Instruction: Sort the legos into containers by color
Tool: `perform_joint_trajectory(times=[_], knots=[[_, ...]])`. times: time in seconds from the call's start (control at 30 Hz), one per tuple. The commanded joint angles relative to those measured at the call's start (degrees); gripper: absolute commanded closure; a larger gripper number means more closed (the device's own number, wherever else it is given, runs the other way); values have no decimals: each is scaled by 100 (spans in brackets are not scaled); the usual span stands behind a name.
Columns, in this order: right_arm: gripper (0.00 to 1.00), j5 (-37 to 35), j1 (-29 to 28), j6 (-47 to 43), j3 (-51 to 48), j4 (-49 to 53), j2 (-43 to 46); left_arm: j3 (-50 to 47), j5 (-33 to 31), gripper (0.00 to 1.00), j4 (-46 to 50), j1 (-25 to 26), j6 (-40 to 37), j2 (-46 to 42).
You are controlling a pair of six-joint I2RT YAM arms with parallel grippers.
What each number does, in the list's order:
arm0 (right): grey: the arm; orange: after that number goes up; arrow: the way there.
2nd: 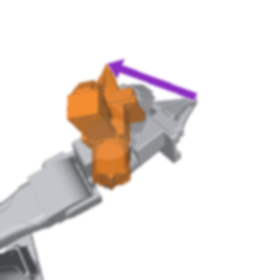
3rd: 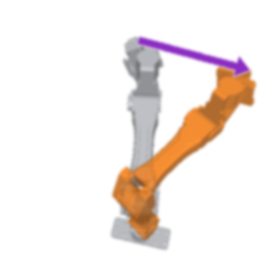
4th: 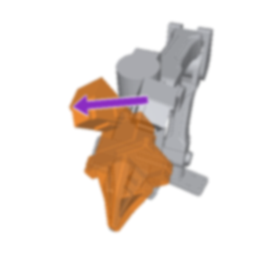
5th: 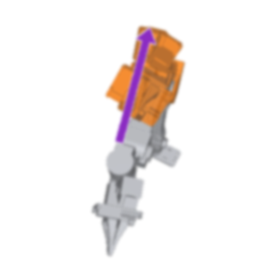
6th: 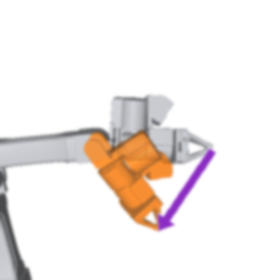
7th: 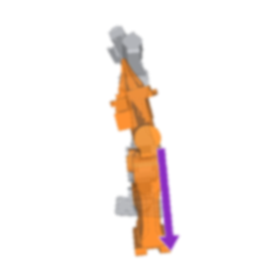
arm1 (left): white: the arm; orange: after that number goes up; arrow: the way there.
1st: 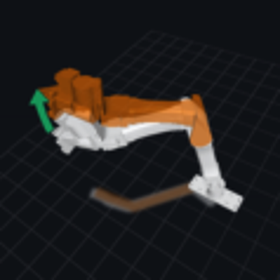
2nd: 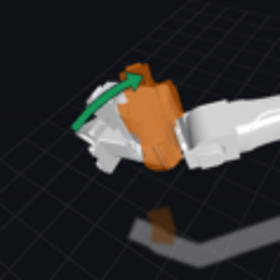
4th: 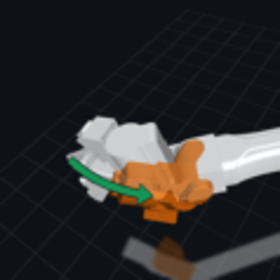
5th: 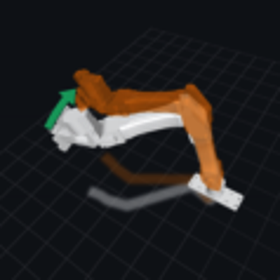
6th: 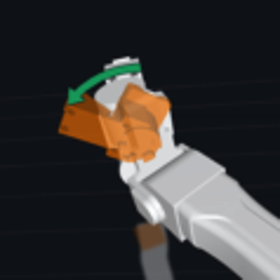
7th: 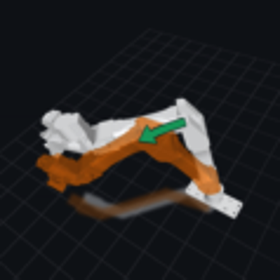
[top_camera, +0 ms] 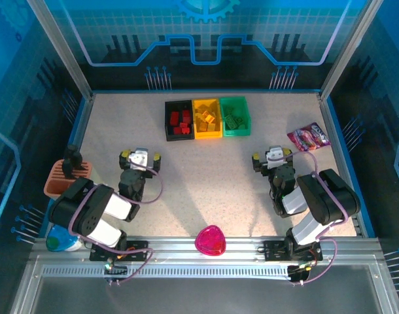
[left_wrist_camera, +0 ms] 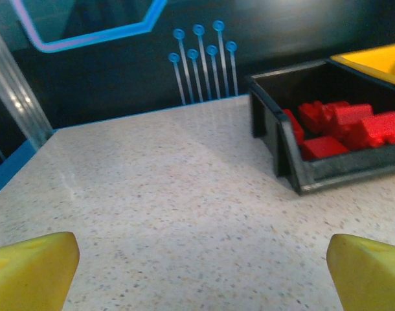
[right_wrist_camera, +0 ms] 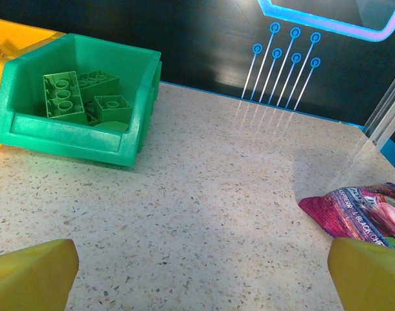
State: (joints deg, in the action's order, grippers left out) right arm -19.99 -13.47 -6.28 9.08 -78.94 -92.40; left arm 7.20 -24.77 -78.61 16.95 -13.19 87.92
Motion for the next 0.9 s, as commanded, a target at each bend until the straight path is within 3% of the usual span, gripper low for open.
perform_joint_trajectory(times=[0.0, 0.17, 0.27, 0.3, 0.33, 0.53, 0.6, 0.63, 0.67, 0.77, 0.87], knots=[[0, 65, 38, -101, 89, -262, -39, 181, 282, 1, -172, 156, -426, 185], [0, -47, 90, -31, 258, 21, 5, 213, 258, 1, -172, 155, -425, 200], [0, -152, 329, 379, 860, 1631, 307, 282, 99, 1, -171, 151, -410, 243], [0, 129, 556, 600, 1245, 2463, 351, 310, 21, 1, -164, 144, -399, 259], [0, 698, 859, 817, 1278, 2667, 445, 334, -60, 1, -164, 142, -383, 276], [0, 540, 803, 751, 1245, 2533, 408, 395, -117, 1, -11, -192, 70, 241], [0, 540, 803, 743, 1245, 2519, 402, 358, 290, 1, 151, -550, 490, 183], [0, 535, 792, 717, 1238, 2489, 406, 375, 904, 1, 314, -895, 784, 253], [0, 523, 753, 672, 1215, 2447, 398, 534, 1100, 1, 173, -1068, 788, 479], [0, 475, 640, 541, 1145, 2277, 382, 1102, 1443, 1, 1870, -1199, 969, 99], [0, 331, 605, 569, 1048, 2086, 381, 1397, 1666, 1, 2393, -1449, 1185, 110]])
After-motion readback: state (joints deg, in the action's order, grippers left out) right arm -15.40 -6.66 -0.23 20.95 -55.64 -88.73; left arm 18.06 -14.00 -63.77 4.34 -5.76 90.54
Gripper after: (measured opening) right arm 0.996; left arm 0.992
